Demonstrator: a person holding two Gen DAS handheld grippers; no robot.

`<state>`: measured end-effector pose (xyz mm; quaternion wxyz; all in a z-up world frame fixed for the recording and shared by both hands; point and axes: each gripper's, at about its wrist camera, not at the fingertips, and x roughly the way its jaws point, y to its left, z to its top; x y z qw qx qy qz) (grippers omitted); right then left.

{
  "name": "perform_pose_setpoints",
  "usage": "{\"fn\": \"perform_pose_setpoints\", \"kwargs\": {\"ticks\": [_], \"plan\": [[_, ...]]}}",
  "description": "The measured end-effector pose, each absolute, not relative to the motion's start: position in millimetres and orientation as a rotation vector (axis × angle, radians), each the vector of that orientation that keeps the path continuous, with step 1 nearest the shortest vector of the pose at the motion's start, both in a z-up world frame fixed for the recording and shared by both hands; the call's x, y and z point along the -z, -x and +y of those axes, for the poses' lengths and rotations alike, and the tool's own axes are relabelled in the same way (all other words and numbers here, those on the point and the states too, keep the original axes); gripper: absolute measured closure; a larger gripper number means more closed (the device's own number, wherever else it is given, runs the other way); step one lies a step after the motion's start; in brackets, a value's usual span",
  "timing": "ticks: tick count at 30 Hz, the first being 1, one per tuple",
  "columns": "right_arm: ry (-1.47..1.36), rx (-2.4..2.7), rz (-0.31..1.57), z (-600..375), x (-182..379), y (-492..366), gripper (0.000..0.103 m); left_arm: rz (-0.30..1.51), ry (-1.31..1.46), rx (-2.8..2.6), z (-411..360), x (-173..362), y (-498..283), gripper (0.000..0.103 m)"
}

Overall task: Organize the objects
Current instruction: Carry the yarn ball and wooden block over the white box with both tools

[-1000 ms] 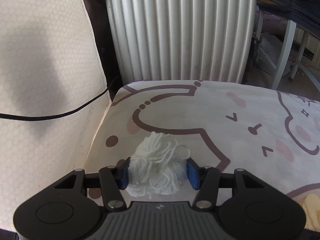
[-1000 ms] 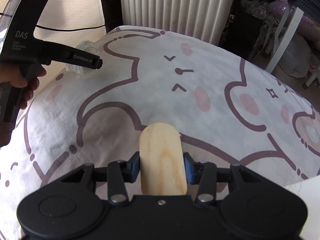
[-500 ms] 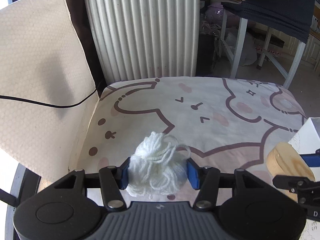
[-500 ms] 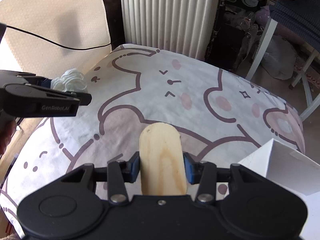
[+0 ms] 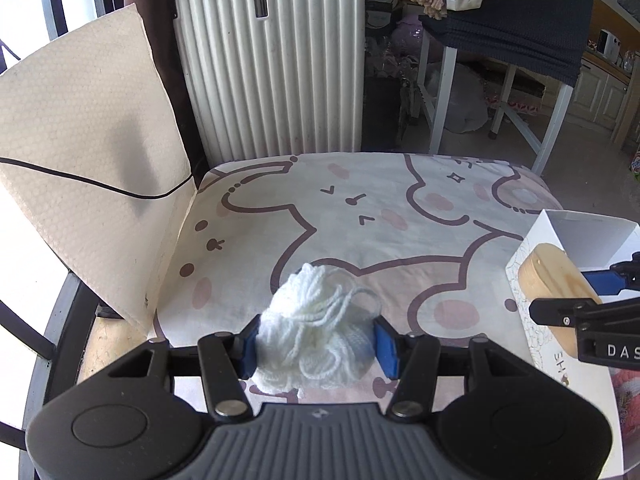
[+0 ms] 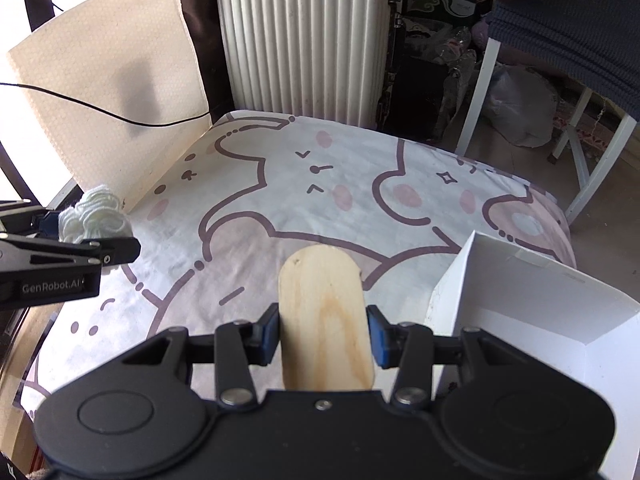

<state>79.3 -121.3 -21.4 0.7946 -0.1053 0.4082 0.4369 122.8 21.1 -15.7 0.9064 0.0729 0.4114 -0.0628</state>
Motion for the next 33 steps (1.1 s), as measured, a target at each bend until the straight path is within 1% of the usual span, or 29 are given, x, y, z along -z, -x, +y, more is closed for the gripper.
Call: {"fn": "perform_pose_setpoints", "kwargs": {"ticks": [18, 28, 33], "plan": [[0.205, -0.882, 0.882, -166.0, 6.9, -43.8, 0.058, 0.826, -0.182, 0.223, 1.5, -0.7, -71.6, 0.047], [0.215, -0.86, 0.888, -188.9, 9.5, -48.0, 0.058, 0.842, -0.178, 0.267, -19.5, -0.6, -69.2, 0.047], [0.214, -0.826, 0.9, -210.1, 14.1, -56.3, 0.058, 0.855, -0.188, 0.317, -44.2, 1.9, -69.6, 0.047]]}}
